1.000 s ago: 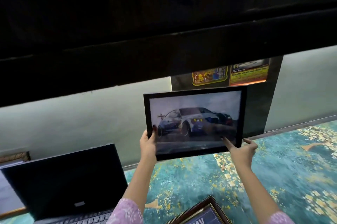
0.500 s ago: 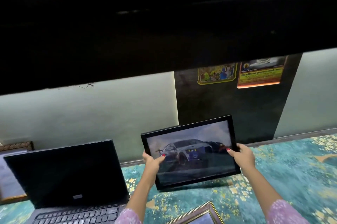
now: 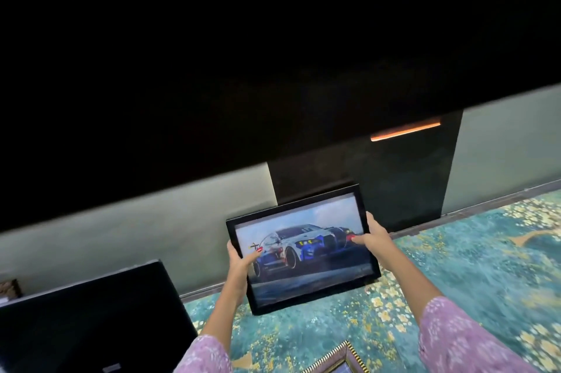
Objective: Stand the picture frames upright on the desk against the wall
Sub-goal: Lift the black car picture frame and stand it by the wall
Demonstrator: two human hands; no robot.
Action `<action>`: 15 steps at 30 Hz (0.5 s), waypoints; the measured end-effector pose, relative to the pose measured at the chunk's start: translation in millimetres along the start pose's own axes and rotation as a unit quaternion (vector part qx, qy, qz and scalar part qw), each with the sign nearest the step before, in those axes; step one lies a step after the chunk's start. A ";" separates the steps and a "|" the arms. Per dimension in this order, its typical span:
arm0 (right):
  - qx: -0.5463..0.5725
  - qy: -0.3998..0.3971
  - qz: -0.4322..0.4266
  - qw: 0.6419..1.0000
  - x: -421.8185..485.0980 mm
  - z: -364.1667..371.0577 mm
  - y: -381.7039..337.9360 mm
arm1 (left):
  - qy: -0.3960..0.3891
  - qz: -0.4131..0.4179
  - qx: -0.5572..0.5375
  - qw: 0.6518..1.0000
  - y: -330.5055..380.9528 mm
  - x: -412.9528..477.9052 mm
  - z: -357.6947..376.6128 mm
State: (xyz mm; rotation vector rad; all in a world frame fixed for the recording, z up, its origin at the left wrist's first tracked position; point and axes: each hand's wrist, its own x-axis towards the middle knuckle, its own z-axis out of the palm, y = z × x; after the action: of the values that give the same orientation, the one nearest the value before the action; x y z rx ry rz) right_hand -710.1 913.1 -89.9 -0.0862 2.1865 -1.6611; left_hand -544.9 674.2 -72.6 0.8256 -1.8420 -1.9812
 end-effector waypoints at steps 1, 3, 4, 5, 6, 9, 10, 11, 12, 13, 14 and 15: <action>0.006 -0.006 -0.001 1.000 0.2 0.5 -1.9 | -0.001 0.011 -0.001 1.000 2.8 1.1 -1.0; -0.003 -0.030 0.005 1.000 -2.1 2.4 -5.9 | 0.006 0.012 0.016 1.000 7.0 2.3 -2.3; -0.024 -0.041 0.012 0.999 -6.3 4.6 -9.0 | 0.016 0.004 0.030 0.999 7.9 2.2 -2.4; -0.055 -0.040 0.006 0.998 -8.2 7.5 -9.0 | 0.033 -0.009 0.059 0.998 8.1 3.5 -0.9; -0.102 -0.022 -0.017 0.994 -14.0 11.1 -10.2 | 0.050 -0.024 0.100 0.993 7.2 2.8 0.8; -0.171 0.056 -0.129 0.975 -36.7 21.2 -7.7 | 0.089 -0.039 0.241 0.966 11.3 -13.5 13.9; -0.145 0.066 -0.147 0.976 -49.5 25.0 -6.8 | 0.087 -0.030 0.246 0.965 12.1 -20.0 17.6; -0.116 0.066 -0.155 0.979 -62.8 28.8 -1.4 | 0.072 -0.015 0.227 0.971 9.0 -28.9 20.6; -0.104 0.061 -0.155 0.981 -77.0 31.4 5.3 | 0.046 0.009 0.198 0.979 3.1 -39.9 24.0; -0.109 0.049 -0.148 0.982 -91.3 34.0 14.2 | 0.015 0.034 0.182 0.983 -3.7 -55.2 28.9; -0.127 0.031 -0.136 0.982 -107.8 37.0 25.2 | -0.011 0.046 0.187 0.981 -13.5 -72.0 31.3; -0.149 0.012 -0.126 0.981 -119.4 39.3 37.4 | -0.034 0.051 0.210 0.976 -24.4 -85.0 34.2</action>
State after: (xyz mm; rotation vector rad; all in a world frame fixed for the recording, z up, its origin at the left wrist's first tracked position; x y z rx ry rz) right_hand -579.8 921.7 -101.4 -0.4435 2.5143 -1.4457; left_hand -494.9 754.4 -79.5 0.7602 -2.3363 -1.5985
